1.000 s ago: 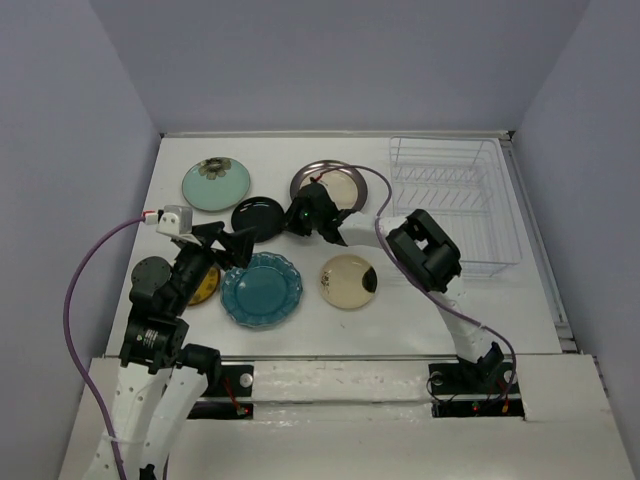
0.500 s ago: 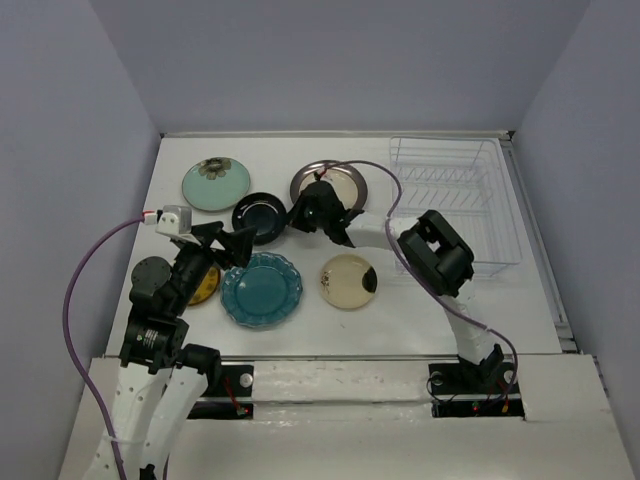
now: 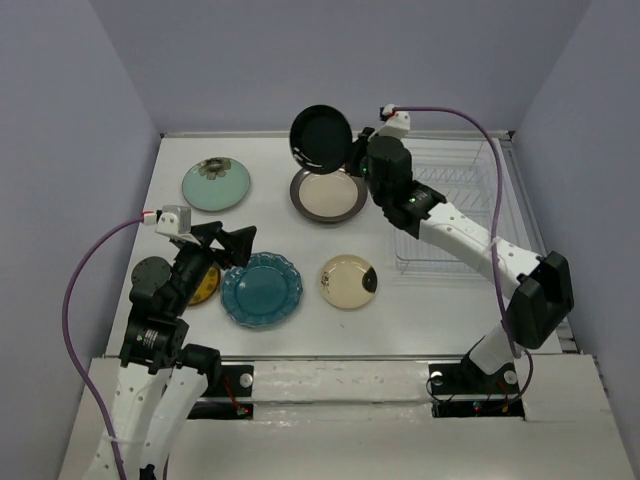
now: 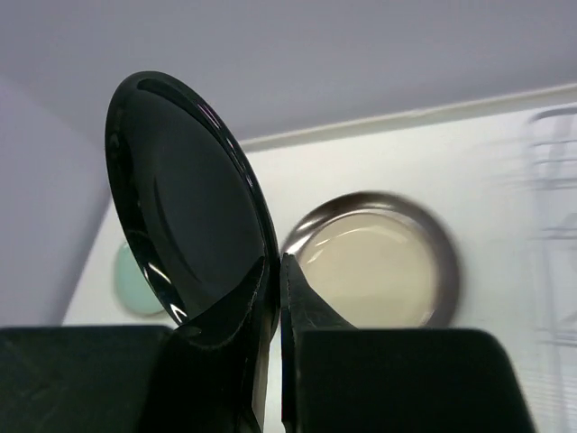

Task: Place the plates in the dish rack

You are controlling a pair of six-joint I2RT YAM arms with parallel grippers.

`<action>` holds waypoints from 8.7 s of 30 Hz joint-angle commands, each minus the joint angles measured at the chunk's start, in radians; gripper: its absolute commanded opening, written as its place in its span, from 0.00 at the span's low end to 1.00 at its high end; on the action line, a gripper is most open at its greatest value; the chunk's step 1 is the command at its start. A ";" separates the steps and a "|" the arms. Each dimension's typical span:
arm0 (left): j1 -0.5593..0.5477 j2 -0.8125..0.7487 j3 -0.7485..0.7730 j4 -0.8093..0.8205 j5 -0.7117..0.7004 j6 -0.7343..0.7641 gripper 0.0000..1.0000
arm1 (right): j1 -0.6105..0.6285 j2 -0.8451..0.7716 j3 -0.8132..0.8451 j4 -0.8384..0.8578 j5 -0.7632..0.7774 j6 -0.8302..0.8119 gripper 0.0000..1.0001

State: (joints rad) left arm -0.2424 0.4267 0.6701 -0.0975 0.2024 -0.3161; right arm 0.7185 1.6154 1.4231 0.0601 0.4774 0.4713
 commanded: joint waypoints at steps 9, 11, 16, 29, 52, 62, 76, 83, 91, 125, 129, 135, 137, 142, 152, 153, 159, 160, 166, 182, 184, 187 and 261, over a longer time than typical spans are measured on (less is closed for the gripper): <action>-0.005 0.021 0.019 0.035 0.005 -0.001 0.99 | -0.292 -0.129 -0.076 -0.261 0.357 -0.310 0.07; -0.003 0.026 0.017 0.036 0.009 -0.001 0.99 | -0.303 -0.109 -0.059 -0.276 0.386 -0.359 0.07; 0.003 0.032 0.016 0.039 0.017 -0.003 0.99 | -0.323 -0.023 0.011 -0.330 0.405 -0.387 0.07; 0.002 0.020 0.016 0.036 0.020 -0.001 0.99 | -0.332 0.196 0.204 -0.468 0.426 -0.421 0.07; 0.002 0.011 0.016 0.030 0.017 0.000 0.99 | -0.332 0.170 0.244 -0.537 0.428 -0.389 0.07; 0.002 0.004 0.017 0.030 0.012 0.000 0.99 | -0.332 0.310 0.324 -0.555 0.417 -0.390 0.11; 0.003 0.043 -0.009 0.062 0.076 -0.024 0.99 | -0.298 -0.041 0.118 -0.464 -0.052 -0.266 0.66; 0.002 0.256 -0.027 0.064 0.258 -0.090 0.97 | -0.278 -0.276 -0.171 -0.271 -0.331 -0.152 0.65; -0.112 0.376 -0.066 0.140 0.229 -0.187 0.77 | -0.278 -0.525 -0.434 -0.129 -0.508 -0.083 0.64; -0.488 1.241 0.192 0.209 -0.121 -0.066 0.33 | -0.278 -0.674 -0.602 -0.109 -0.629 -0.037 0.63; -0.492 1.192 0.161 0.216 -0.152 -0.069 0.06 | -0.278 -0.672 -0.601 -0.121 -0.588 -0.045 0.64; -0.492 0.964 0.100 0.183 -0.224 -0.087 0.06 | -0.278 -0.631 -0.563 -0.131 -0.675 -0.092 0.80; -0.492 0.870 0.083 0.165 -0.241 -0.100 0.06 | -0.278 -0.588 -0.546 -0.128 -0.767 -0.109 0.86; -0.492 0.683 0.069 0.110 -0.271 -0.121 0.06 | -0.278 -0.508 -0.544 -0.099 -0.853 -0.120 0.91; -0.488 0.463 0.068 0.076 -0.281 -0.132 0.06 | -0.255 -0.371 -0.579 0.060 -1.201 -0.119 0.96; -0.488 0.462 0.071 0.078 -0.275 -0.132 0.06 | -0.246 -0.362 -0.579 0.061 -1.214 -0.115 0.96; -0.488 0.465 0.092 0.090 -0.236 -0.126 0.06 | -0.217 -0.315 -0.579 0.083 -1.295 -0.102 0.54; -0.488 0.458 0.095 0.117 -0.232 -0.126 0.06 | -0.217 -0.313 -0.581 0.093 -1.295 -0.089 0.41; -0.486 0.419 0.137 0.091 -0.254 -0.107 0.56 | -0.217 -0.353 -0.567 0.113 -1.214 -0.048 0.07; -0.488 0.271 0.166 -0.134 -0.501 0.043 0.99 | -0.247 -0.467 -0.221 -0.174 0.394 -0.316 0.07; -0.488 0.280 0.152 -0.137 -0.488 0.046 0.99 | -0.269 -0.431 -0.188 -0.172 0.487 -0.350 0.07; -0.488 0.288 0.155 -0.145 -0.488 0.048 0.99 | -0.303 -0.381 -0.167 -0.164 0.483 -0.368 0.07; -0.376 0.277 0.125 -0.105 -0.409 0.029 0.99 | 0.047 0.176 -0.277 0.141 -0.872 0.148 0.71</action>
State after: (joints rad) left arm -0.6258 0.7055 0.7979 -0.2504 -0.2031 -0.2890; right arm 0.7567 1.7702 1.1984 0.0319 -0.2993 0.5056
